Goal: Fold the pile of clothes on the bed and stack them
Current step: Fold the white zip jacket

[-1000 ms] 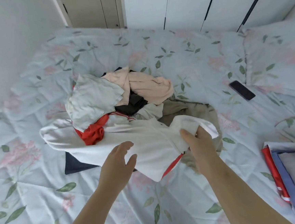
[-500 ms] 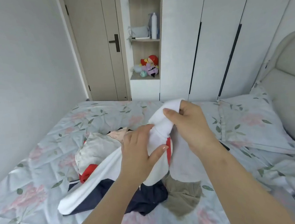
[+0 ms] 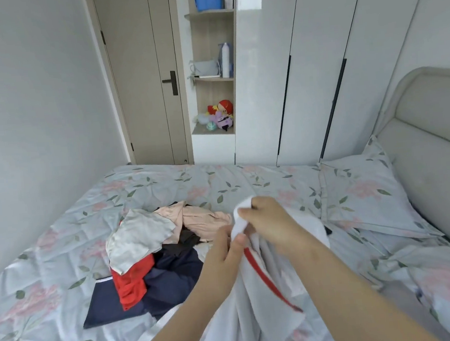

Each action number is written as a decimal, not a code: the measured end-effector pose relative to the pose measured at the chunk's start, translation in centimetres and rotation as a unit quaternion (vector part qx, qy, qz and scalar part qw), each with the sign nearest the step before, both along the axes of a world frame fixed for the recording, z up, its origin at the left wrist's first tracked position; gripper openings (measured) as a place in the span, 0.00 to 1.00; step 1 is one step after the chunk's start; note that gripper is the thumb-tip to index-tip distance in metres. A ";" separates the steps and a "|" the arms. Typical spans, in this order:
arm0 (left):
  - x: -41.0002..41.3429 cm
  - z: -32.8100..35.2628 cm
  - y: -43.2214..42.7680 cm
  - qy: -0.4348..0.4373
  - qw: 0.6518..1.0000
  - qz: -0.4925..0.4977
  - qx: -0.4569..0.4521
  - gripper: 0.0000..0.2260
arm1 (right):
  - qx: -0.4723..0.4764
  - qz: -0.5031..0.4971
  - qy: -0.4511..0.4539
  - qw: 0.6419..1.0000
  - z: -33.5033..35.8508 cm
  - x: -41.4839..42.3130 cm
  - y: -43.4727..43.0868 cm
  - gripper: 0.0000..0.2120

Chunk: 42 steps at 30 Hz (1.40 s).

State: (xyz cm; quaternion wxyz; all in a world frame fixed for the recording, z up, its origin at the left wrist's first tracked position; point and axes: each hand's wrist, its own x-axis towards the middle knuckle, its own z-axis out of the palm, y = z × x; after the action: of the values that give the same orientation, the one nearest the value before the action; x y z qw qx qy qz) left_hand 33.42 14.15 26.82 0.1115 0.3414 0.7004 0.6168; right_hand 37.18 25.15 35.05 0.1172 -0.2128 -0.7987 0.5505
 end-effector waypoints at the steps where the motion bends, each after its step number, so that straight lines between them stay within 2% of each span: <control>1: 0.0 -1.3 -0.3 -0.026 0.999 0.012 -0.037 0.11 | -0.007 0.000 -0.037 0.999 -1.6 0.3 0.2 0.10; 4: -0.1 -4.3 -1.1 -0.039 0.988 0.007 -0.146 0.12 | -0.056 0.015 -0.130 0.990 -5.2 1.5 0.2 0.13; 8: -0.2 -6.1 -2.2 -0.132 0.978 0.023 -0.158 0.16 | -0.140 0.027 -0.149 0.978 -8.3 2.8 -0.1 0.10; 12: -1.4 -6.1 -3.8 -0.298 0.945 0.109 -0.074 0.11 | -0.204 -0.099 -0.088 0.970 -11.4 3.2 -0.1 0.06; 15: -2.8 -4.3 -4.4 -0.415 0.900 0.123 0.040 0.13 | -0.187 -0.107 -0.146 0.966 -13.3 3.3 -0.6 0.06; 17: -3.8 -2.2 -4.5 -0.479 0.868 0.091 0.092 0.14 | -0.206 -0.080 -0.178 0.959 -13.7 2.7 -1.4 0.11; 19: -4.8 0.3 -4.6 -0.521 0.845 0.041 0.117 0.18 | -0.221 -0.056 -0.164 0.960 -13.0 1.5 -2.1 0.22; 21: -6.0 2.3 -4.9 -0.529 0.839 -0.012 0.127 0.21 | -0.239 -0.027 -0.102 0.965 -11.9 0.1 -2.3 0.33; 22: -6.5 3.2 -5.0 -0.530 0.837 -0.031 0.133 0.22 | -0.221 -0.006 -0.074 0.972 -11.3 -0.7 -2.4 0.32; 23: -7.1 4.2 -5.1 -0.529 0.835 -0.045 0.141 0.21 | -0.177 0.011 -0.057 0.982 -10.7 -1.4 -2.4 0.26; 25: -8.3 6.0 -5.4 -0.521 0.837 -0.066 0.154 0.19 | -0.078 0.000 -0.036 0.996 -9.2 -2.7 -2.3 0.07; 26: -9.2 6.8 -5.6 -0.511 0.842 -0.069 0.158 0.18 | -0.054 -0.007 -0.014 0.998 -8.3 -3.3 -1.9 0.02; 29: -12.3 9.8 -6.7 -0.468 0.865 -0.052 0.175 0.18 | -0.003 -0.016 0.081 0.997 -3.1 -4.9 0.3 0.12; 33: -15.7 13.9 -7.4 -0.403 0.886 -0.042 0.224 0.23 | 0.094 0.006 0.217 0.972 6.4 -6.3 2.5 0.14; 36: -17.0 14.7 -6.7 -0.400 0.892 -0.026 0.208 0.22 | 0.107 -0.068 0.296 0.947 8.3 -8.0 2.9 0.12; 37: -17.1 14.3 -6.4 -0.417 0.889 -0.017 0.188 0.22 | 0.141 -0.131 0.264 0.945 6.8 -8.6 3.3 0.09; 38: -16.9 13.5 -6.0 -0.443 0.880 -0.012 0.170 0.22 | 0.174 -0.211 0.177 0.945 4.2 -8.9 3.7 0.14; 39: -16.4 12.6 -5.7 -0.468 0.870 -0.013 0.152 0.23 | 0.160 -0.275 0.069 0.945 1.0 -8.8 3.7 0.22; 41: -15.3 10.4 -5.1 -0.507 0.853 -0.017 0.127 0.22 | 0.020 -0.299 -0.088 0.950 -6.1 -7.8 2.5 0.29; 42: -14.9 9.3 -4.8 -0.525 0.843 -0.013 0.120 0.21 | -0.059 -0.277 -0.120 0.951 -9.1 -7.2 1.6 0.27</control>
State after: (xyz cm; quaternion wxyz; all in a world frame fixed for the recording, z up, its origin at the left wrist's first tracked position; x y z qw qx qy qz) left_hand 18.49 9.31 36.14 0.4286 -0.0132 0.4535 0.7813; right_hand 29.99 26.78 25.94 0.1557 -0.4968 -0.6823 0.5131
